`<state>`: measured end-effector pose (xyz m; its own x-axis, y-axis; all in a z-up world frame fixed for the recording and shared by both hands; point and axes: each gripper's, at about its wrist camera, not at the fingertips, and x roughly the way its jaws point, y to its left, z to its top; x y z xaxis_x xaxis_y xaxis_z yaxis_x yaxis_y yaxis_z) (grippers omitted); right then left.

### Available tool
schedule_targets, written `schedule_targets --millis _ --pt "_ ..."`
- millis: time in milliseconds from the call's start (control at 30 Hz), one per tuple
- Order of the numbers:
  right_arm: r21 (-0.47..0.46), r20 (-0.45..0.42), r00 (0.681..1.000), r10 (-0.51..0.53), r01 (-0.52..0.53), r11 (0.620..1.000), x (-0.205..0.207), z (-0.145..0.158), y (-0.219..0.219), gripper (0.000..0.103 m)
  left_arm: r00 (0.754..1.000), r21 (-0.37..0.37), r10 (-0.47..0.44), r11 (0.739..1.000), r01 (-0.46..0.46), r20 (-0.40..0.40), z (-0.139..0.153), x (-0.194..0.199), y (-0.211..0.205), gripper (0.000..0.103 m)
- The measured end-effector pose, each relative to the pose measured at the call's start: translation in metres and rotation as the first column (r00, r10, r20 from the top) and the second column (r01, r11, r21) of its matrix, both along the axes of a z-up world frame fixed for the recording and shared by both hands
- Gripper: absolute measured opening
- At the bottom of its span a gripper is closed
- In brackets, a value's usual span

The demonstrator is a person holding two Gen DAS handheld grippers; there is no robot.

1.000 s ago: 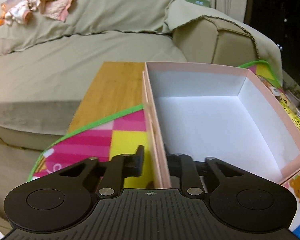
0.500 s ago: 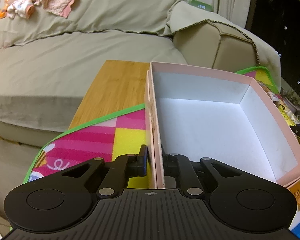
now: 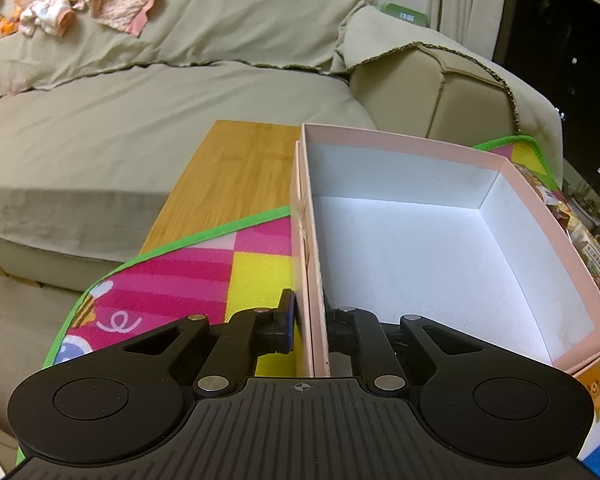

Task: Organize objects
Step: 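Clamp the pink box wall with the left tool while the right tool drops the yellow snack stick inside, then move the right tool over the wrapped round bread bun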

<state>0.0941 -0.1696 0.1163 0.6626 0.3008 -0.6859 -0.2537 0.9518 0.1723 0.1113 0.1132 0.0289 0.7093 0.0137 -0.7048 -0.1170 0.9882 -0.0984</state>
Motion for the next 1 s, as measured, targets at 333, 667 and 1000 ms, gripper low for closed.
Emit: schedule_targets --millis 333,667,1000 --pt "0.288 -0.064 0.993 0.097 -0.074 0.955 0.066 0.016 0.129 0.022 1.000 -0.004 0.002 1.000 -0.002 -0.004 0.000 -0.003 0.001 0.012" --pt "0.273 -0.014 0.997 0.074 -0.067 0.960 0.059 0.001 0.087 0.035 1.000 -0.002 0.002 1.000 -0.002 -0.005 -0.001 -0.003 0.000 0.012" --pt "-0.119 0.113 0.980 -0.162 0.175 0.977 0.006 -0.039 -0.026 0.043 0.999 -0.028 0.014 0.999 -0.015 -0.029 0.001 0.002 0.003 0.012"
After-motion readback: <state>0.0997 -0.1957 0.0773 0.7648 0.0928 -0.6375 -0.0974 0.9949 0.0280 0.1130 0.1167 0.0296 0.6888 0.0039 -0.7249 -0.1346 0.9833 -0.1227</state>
